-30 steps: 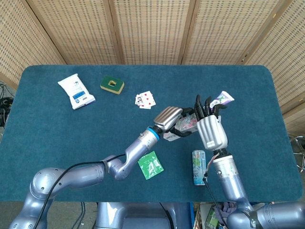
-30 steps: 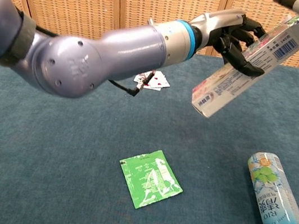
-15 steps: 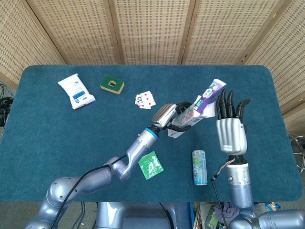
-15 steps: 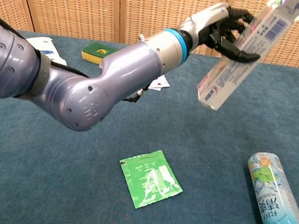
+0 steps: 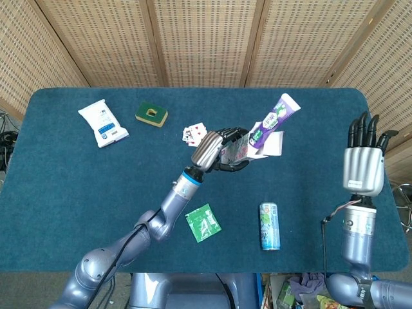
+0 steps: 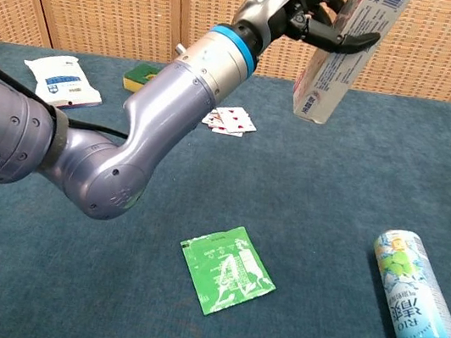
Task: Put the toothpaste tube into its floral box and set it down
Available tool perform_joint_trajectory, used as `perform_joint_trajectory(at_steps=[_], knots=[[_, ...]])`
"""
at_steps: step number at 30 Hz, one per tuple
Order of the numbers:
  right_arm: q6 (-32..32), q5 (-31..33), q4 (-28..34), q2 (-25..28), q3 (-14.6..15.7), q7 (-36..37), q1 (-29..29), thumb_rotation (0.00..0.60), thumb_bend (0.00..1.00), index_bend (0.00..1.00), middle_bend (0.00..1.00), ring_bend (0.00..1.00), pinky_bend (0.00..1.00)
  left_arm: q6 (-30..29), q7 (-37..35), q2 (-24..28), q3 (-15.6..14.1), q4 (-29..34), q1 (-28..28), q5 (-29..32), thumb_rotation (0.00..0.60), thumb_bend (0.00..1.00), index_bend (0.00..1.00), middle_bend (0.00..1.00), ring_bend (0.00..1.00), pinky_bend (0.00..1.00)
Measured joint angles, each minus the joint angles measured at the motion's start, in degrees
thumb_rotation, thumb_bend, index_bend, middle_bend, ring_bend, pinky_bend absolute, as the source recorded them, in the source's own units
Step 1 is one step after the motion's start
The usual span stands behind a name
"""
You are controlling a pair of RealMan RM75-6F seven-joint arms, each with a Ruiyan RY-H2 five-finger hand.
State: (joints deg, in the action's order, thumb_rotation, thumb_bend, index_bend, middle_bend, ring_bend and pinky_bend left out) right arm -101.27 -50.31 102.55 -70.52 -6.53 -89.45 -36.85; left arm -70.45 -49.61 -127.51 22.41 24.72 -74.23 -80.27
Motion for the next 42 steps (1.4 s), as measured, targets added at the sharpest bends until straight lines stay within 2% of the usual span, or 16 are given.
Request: perform_joint_trajectory(at_steps=[4,11,13,18,20,23,33,38,42], knots=[[1.0,0.7,-0.7,0.9,-0.8,1.1,0.7,0.6,0.19,0.0,0.0,0.0,0.24,2.1,-2.9,-0.4,2.2,1.0,0.4,2.9,0.6,0.38,0.61,0.57,0.48,0.45],[2.2,1.2,-1.0,1.0,-1.2,1.8,1.1,0.6,0.19,0.0,0.0,0.0,0.24,3.1,-4.2,-0.6,2.3,1.5,0.9,3.6,0.6,0.38,0.61,0.57,0.48,0.45],[2.4,1.1,-1.2,0.9,-1.3,2.0,1.2,0.6,0.19,0.0,0.0,0.0,0.24,2.2,-3.2,-0.6,1.4,0.5,1.1,2.7,0.6,0.38,0.61,0.57,0.48,0.45],[3.2,1.3,-1.7,0.5,-1.8,2.6,1.2,0.6,0.19,0.0,0.0,0.0,0.24,-4.5,6.1,-0.9,-5.0,-7.0,1.8,-3.5,0.6,0.38,0.61,0.57,0.48,0.45],[3.3,1.1,-1.7,0.4,-1.7,2.6,1.2,0.6,0.19,0.0,0.0,0.0,0.24,-6.7,9.2,-1.0,-6.4,-9.6,2.0,-4.5,0.6,0.38,0.61,0.57,0.48,0.45],[3.3,0.9,-1.7,0.4,-1.7,2.6,1.3,0.6,0.19,0.0,0.0,0.0,0.24,-6.3,9.0,-1.1,-6.0,-9.9,2.3,-3.8,0.6,0.38,0.61,0.58,0.48,0.45],[3.6,1.1,-1.6,0.2,-2.0,2.3,1.5,0.6,0.19,0.0,0.0,0.0,0.24,-1.2,-1.1,-0.7,-2.1,-5.9,3.0,1.4,0.6,0.38,0.61,0.58,0.48,0.45],[3.7,1.2,-1.6,0.1,-2.2,2.2,1.6,0.6,0.19,0.0,0.0,0.0,0.24,0.6,-3.5,0.2,-1.5,-3.3,3.5,2.4,0.6,0.38,0.61,0.58,0.48,0.45],[4.0,1.3,-1.8,-0.1,-2.2,2.4,1.7,0.6,0.19,0.0,0.0,0.0,0.24,1.5,-2.4,0.8,-2.2,-3.1,3.9,2.1,0.6,0.38,0.61,0.57,0.48,0.45]])
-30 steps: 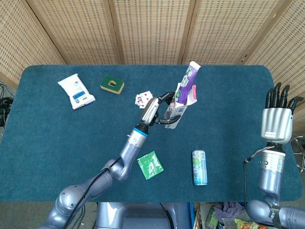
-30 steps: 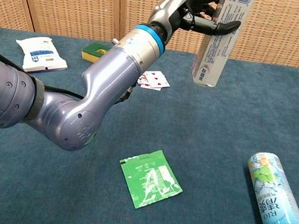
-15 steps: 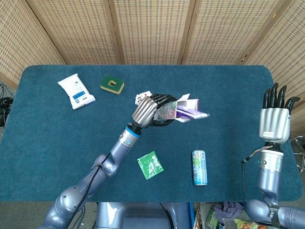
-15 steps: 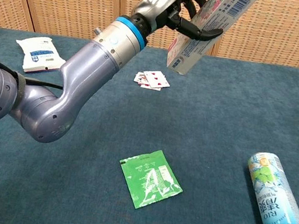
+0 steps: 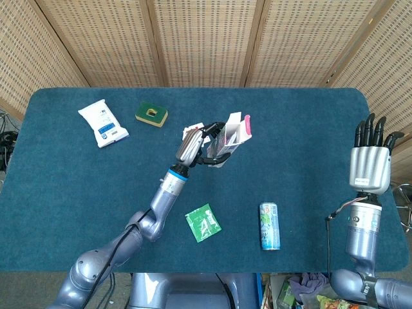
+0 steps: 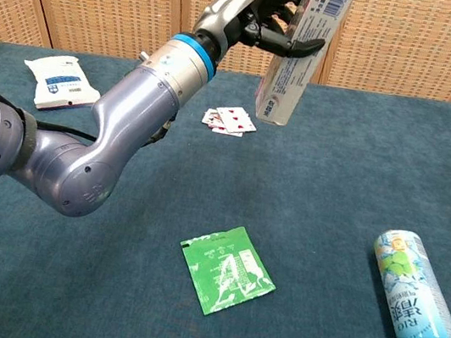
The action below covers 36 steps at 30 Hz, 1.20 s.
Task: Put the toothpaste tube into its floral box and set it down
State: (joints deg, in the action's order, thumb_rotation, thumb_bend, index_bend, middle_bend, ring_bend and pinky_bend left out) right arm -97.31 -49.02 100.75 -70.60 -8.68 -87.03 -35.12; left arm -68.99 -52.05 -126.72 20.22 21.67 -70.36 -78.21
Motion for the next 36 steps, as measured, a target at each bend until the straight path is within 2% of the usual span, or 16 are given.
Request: perform_joint_trajectory(at_steps=[3,5,11,18,22,24,25,27,28,29,31,36], knots=[[0.3,0.1,-0.3,-0.1,0.0,0.5,0.2,0.6,0.19,0.0,0.0,0.0,0.24,0.2,2.8,0.6,-2.0,-1.2,0.3,-1.5,0.6,0.38,0.61,0.57,0.48,0.45],[0.5,0.2,-0.5,-0.2,-0.1,0.8,0.3,0.6,0.19,0.0,0.0,0.0,0.24,1.2,5.3,1.5,-4.4,-2.1,0.5,-3.3,0.6,0.38,0.61,0.57,0.48,0.45],[1.2,0.2,-1.3,-0.2,-0.2,2.0,0.6,0.6,0.19,0.0,0.0,0.0,0.24,8.5,13.2,6.0,-11.5,-2.5,1.4,-7.7,0.6,0.38,0.61,0.57,0.48,0.45],[2.4,0.9,-2.8,-0.5,-0.3,3.2,1.0,0.6,0.19,0.0,0.0,0.0,0.24,19.2,17.8,9.8,-14.9,1.3,3.5,-8.8,0.6,0.38,0.61,0.57,0.48,0.45],[2.7,1.2,-3.3,-0.6,-0.4,3.5,1.1,0.6,0.19,0.0,0.0,0.0,0.24,23.2,20.0,11.4,-15.7,4.2,4.5,-8.3,0.6,0.38,0.61,0.57,0.48,0.45],[2.9,1.3,-3.3,-0.6,-0.4,3.6,1.1,0.6,0.19,0.0,0.0,0.0,0.24,24.4,21.1,11.9,-15.8,4.9,4.7,-8.0,0.6,0.38,0.6,0.53,0.45,0.45],[3.0,1.2,-3.4,-0.7,-0.4,3.7,1.1,0.6,0.19,0.0,0.0,0.0,0.24,25.0,21.5,12.0,-15.8,5.1,4.8,-7.8,0.6,0.38,0.56,0.45,0.38,0.43],[3.1,1.2,-3.4,-0.7,-0.4,3.8,1.1,0.6,0.19,0.0,0.0,0.0,0.24,26.0,22.3,12.4,-15.7,5.8,4.8,-7.5,0.6,0.38,0.38,0.22,0.19,0.33],[3.1,1.2,-3.3,-0.7,-0.4,3.9,1.1,0.6,0.19,0.0,0.0,0.0,0.24,26.4,22.6,12.6,-15.6,6.1,4.7,-7.3,0.6,0.38,0.22,0.1,0.09,0.24],[3.1,1.1,-3.3,-0.7,-0.4,3.9,1.1,0.6,0.17,0.0,0.0,0.0,0.24,26.7,22.9,12.8,-15.6,6.7,4.7,-7.1,0.6,0.38,0.1,0.03,0.03,0.17],[3.2,0.9,-3.3,-0.8,-0.5,4.1,1.2,0.6,0.12,0.0,0.0,0.0,0.23,27.1,23.0,13.2,-15.3,7.6,4.7,-6.9,0.6,0.37,0.01,0.0,0.0,0.08],[3.5,0.2,-3.2,-0.7,-0.4,5.8,1.4,0.6,0.01,0.0,0.0,0.0,0.13,26.8,22.7,14.6,-14.4,10.4,4.9,-6.2,0.6,0.33,0.0,0.0,0.0,0.0]])
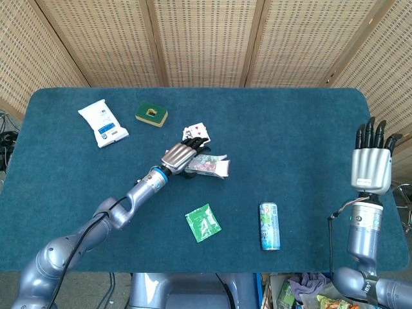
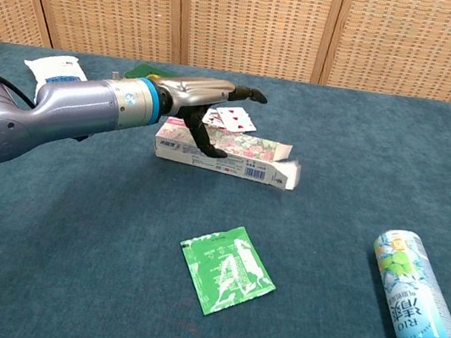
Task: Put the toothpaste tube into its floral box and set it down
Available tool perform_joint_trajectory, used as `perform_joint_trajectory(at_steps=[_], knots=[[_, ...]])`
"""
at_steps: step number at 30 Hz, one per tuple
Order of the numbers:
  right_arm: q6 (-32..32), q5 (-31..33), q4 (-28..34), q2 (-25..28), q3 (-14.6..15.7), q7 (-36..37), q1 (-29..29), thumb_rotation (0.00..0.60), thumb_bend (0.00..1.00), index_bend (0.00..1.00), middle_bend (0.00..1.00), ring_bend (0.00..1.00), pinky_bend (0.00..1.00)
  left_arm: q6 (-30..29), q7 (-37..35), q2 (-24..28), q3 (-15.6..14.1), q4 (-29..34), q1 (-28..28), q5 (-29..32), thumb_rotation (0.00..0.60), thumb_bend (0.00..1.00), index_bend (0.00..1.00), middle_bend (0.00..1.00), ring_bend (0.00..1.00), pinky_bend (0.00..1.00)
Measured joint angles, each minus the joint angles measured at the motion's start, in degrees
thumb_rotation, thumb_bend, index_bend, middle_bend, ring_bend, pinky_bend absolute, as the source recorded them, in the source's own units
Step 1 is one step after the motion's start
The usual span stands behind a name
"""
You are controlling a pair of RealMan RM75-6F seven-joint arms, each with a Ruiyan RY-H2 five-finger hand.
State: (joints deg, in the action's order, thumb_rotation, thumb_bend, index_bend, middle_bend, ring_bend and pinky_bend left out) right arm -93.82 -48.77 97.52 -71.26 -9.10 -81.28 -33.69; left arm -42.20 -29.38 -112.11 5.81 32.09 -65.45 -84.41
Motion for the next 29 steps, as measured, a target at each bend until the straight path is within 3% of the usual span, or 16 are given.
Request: perform_joint_trajectory(at_steps=[5,13,22,29], knots=[[1.1,-1.8,0.1,0.4,0.2,4.4,0.6,0.6,0.0,0.0,0.0,0.0,0.01,-1.8,-0.4,2.8,0.7,4.4,0.7,0.3,0.6,0.33,0.0,0.0,0.0,0.0],[4.8,-10.2,-0.8,2.3,2.2,22.4,2.8,0.6,0.0,0.0,0.0,0.0,0.0,-9.6,1.5,12.7,1.4,18.7,4.9,0.0,0.6,0.3,0.0,0.0,0.0,0.0],[7.3,-23.1,-2.4,4.6,6.5,50.2,7.7,0.6,0.0,0.0,0.0,0.0,0.0,-24.7,14.0,30.2,1.4,42.5,18.4,3.2,0.6,0.29,0.0,0.0,0.0,0.0],[5.3,-31.1,-6.3,3.7,9.2,65.3,13.0,0.6,0.0,0.0,0.0,0.0,0.0,-37.1,21.5,41.7,-1.5,56.7,32.4,7.0,0.6,0.29,0.0,0.0,0.0,0.0]])
